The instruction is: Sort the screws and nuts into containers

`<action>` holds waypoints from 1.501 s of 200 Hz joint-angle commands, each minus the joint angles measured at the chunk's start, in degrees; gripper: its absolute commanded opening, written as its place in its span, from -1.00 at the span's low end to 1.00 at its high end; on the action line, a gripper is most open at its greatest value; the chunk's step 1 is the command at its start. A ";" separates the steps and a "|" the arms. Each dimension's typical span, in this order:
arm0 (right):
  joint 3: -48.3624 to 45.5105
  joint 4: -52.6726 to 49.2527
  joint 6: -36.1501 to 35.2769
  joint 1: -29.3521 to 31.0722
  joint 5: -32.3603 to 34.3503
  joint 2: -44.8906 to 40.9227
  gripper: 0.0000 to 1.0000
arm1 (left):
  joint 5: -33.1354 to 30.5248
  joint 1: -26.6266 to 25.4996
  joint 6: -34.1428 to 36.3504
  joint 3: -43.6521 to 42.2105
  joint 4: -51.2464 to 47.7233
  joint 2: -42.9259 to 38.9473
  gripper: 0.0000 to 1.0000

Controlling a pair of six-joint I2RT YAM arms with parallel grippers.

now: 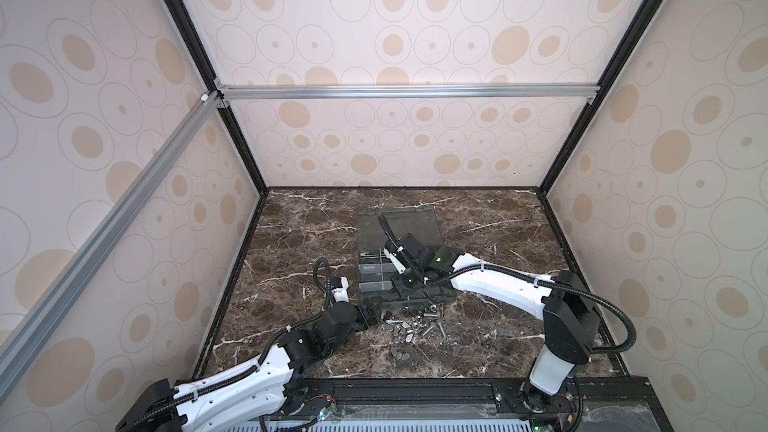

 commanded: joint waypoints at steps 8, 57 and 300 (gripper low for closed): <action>2.76 -2.22 -1.41 -0.01 0.39 2.34 -0.92 | 0.17 0.38 -0.13 0.07 1.25 -0.01 0.92; 3.15 -2.38 -1.44 -0.25 0.65 3.11 -0.72 | 0.70 0.36 -0.85 -0.19 1.38 -0.28 0.91; -8.97 2.44 4.95 -0.26 -0.64 -11.73 -0.47 | 3.17 -0.87 0.25 1.70 2.14 4.07 0.77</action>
